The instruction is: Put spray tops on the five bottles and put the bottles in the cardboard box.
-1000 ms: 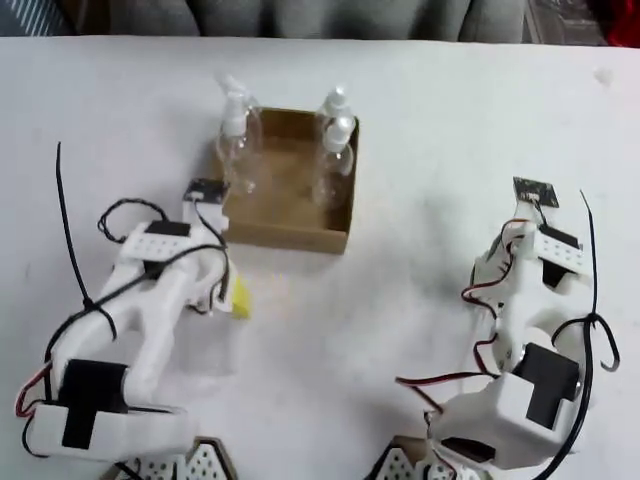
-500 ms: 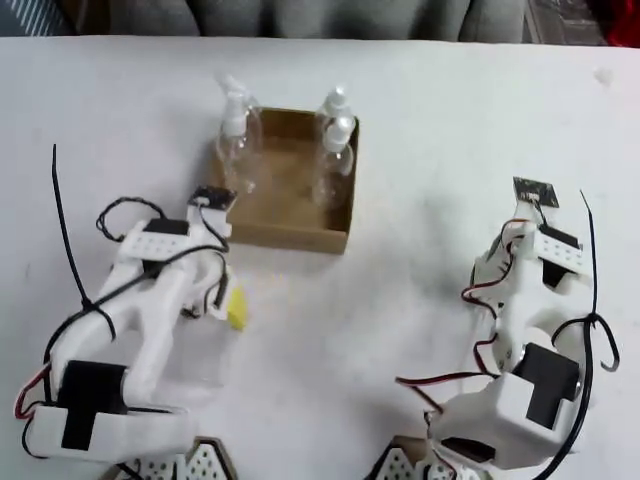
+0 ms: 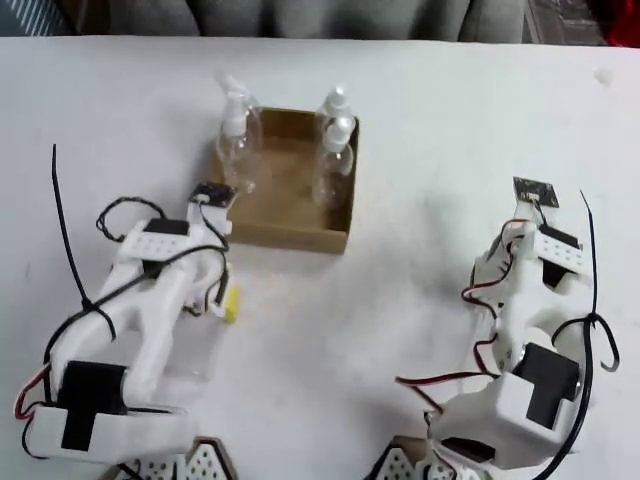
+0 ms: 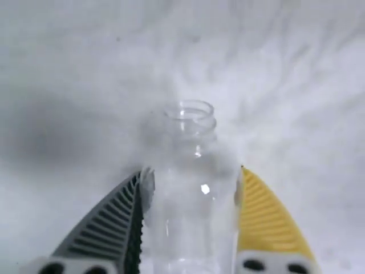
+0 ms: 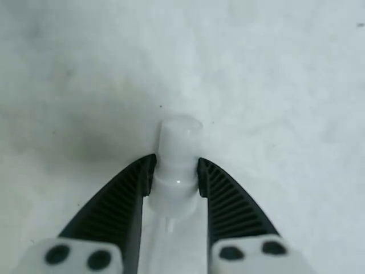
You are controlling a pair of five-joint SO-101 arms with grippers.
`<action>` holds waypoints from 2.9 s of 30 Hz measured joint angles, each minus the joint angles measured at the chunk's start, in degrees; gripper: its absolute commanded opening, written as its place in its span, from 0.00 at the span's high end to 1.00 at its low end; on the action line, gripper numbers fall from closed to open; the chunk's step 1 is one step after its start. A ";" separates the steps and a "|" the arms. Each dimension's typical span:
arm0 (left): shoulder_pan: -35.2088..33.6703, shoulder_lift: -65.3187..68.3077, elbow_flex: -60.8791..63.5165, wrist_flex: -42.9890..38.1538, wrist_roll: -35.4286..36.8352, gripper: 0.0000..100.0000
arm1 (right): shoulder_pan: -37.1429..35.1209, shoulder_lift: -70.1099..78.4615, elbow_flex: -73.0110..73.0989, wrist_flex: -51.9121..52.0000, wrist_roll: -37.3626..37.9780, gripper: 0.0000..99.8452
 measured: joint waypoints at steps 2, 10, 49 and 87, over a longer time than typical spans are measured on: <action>0.00 0.00 -0.70 0.18 0.09 0.98 | 0.00 0.00 0.00 0.00 0.00 0.98; 0.00 -0.97 -7.65 7.65 1.23 0.98 | 0.00 0.00 0.00 0.00 0.00 0.98; -0.09 -80.18 19.43 -5.63 1.58 0.98 | -3.34 -23.21 -12.75 16.53 -0.44 0.98; 17.05 -97.67 43.08 -36.84 1.58 0.98 | -50.46 -76.84 -0.62 -45.98 -6.07 0.98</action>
